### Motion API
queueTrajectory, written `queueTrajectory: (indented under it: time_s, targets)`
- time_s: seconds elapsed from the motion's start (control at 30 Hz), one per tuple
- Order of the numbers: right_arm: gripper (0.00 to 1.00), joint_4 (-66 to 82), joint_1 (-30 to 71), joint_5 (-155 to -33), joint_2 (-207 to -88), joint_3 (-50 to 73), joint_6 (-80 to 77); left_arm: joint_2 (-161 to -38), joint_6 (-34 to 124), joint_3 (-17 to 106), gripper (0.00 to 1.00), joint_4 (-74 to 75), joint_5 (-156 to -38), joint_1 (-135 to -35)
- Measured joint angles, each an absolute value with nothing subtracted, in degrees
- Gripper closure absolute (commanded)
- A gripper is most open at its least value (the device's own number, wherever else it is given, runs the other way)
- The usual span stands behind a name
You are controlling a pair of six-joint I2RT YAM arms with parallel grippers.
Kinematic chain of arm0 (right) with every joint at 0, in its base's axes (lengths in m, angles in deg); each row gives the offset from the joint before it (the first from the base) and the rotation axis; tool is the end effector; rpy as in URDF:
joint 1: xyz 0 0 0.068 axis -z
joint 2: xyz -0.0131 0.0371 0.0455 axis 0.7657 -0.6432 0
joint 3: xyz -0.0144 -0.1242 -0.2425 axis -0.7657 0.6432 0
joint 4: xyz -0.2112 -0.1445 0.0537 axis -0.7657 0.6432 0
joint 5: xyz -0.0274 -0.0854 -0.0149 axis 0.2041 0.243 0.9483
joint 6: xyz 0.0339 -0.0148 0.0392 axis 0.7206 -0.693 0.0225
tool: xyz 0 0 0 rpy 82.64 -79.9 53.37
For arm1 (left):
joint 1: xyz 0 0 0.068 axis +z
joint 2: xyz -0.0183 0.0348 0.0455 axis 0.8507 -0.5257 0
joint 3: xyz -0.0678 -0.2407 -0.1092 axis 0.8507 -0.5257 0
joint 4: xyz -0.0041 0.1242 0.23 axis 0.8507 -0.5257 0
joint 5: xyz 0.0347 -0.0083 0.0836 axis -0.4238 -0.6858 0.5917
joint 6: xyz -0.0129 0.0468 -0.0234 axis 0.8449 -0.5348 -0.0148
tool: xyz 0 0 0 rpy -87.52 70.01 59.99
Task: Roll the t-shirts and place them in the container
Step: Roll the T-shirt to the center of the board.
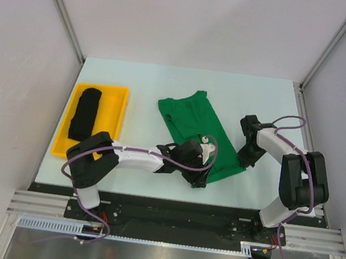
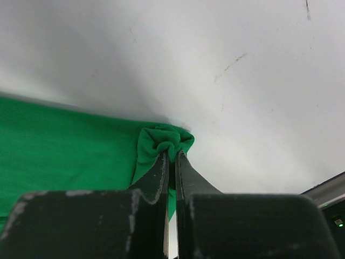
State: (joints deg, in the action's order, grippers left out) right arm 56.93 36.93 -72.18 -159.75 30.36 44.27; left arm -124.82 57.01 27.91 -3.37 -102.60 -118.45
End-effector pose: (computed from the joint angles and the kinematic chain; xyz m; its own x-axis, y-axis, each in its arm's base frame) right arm 0.2704 0.0538 0.1728 -0.7484 0.6199 -0.2358 0.6509 0.7547 -0.0819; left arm 0.1708 -0.3149 0.1639 -0.6967 0.4433 -0.5641 0.7059 0.5635 -0.4291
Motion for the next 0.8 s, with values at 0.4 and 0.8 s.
queueTrajectory:
  time_s: [0.4, 0.8]
  targets:
    - [1.00, 58.0, 36.8, -71.7, -160.8, 29.4, 45.1, -124.8, 55.8, 27.9, 0.86, -5.2, -98.5, -120.5]
    - [0.70, 58.5, 36.7, -71.6, -160.8, 28.9, 44.8, -124.9, 58.5, 24.2, 1.00, 1.7, -105.5, -118.1]
